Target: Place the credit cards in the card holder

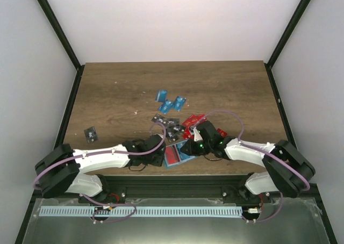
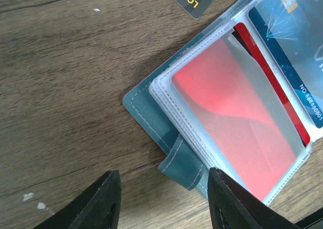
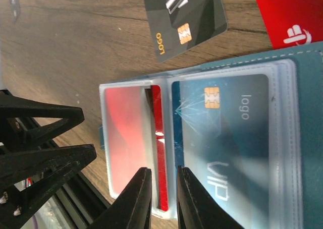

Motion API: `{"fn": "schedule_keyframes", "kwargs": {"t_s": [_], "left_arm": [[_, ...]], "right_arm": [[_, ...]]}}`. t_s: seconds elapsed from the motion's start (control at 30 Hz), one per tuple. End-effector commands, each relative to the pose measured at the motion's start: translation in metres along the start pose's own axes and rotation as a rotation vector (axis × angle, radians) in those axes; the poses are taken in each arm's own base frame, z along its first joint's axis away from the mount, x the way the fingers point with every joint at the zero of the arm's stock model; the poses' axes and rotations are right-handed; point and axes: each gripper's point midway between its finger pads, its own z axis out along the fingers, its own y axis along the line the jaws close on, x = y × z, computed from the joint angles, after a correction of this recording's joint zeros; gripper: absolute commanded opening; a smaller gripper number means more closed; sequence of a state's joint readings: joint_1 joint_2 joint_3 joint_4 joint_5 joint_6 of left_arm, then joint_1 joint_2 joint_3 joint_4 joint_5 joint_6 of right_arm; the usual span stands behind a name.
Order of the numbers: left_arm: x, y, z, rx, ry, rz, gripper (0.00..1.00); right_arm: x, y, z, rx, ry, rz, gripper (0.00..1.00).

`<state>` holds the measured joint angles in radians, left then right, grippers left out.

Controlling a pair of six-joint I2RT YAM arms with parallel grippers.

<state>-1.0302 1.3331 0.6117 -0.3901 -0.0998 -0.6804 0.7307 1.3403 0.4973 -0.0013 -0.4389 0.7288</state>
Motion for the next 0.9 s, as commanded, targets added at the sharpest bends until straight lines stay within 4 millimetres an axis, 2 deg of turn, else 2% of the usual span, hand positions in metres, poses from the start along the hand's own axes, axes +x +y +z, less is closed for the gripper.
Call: {"fn": "schedule_keyframes", "kwargs": {"t_s": [0.0, 0.17, 0.47, 0.53, 0.67, 0.73, 0.87], "left_arm": [[0.000, -0.006, 0.011, 0.025, 0.005, 0.035, 0.49], [0.002, -0.005, 0.019, 0.006, 0.021, 0.047, 0.47], [0.002, 0.000, 0.029, -0.013, 0.001, 0.067, 0.35], [0.000, -0.001, 0.033, -0.012, -0.008, 0.077, 0.32], [-0.002, 0.000, 0.039, -0.017, -0.027, 0.094, 0.18], [-0.005, 0.007, 0.039, -0.054, -0.047, 0.077, 0.11], [-0.010, 0.029, 0.031, -0.157, -0.095, -0.026, 0.05]], "right_arm": [[-0.007, 0.005, 0.006, -0.006, -0.004, -0.049, 0.16], [0.001, -0.010, 0.012, 0.035, 0.016, -0.034, 0.16], [0.018, -0.031, 0.022, 0.079, 0.069, -0.006, 0.15], [0.023, -0.037, 0.025, 0.092, 0.087, 0.000, 0.15], [0.030, -0.045, 0.030, 0.109, 0.116, 0.013, 0.14], [0.032, -0.048, 0.031, 0.116, 0.124, 0.017, 0.13], [0.036, -0.053, 0.032, 0.129, 0.137, 0.027, 0.13]]}}
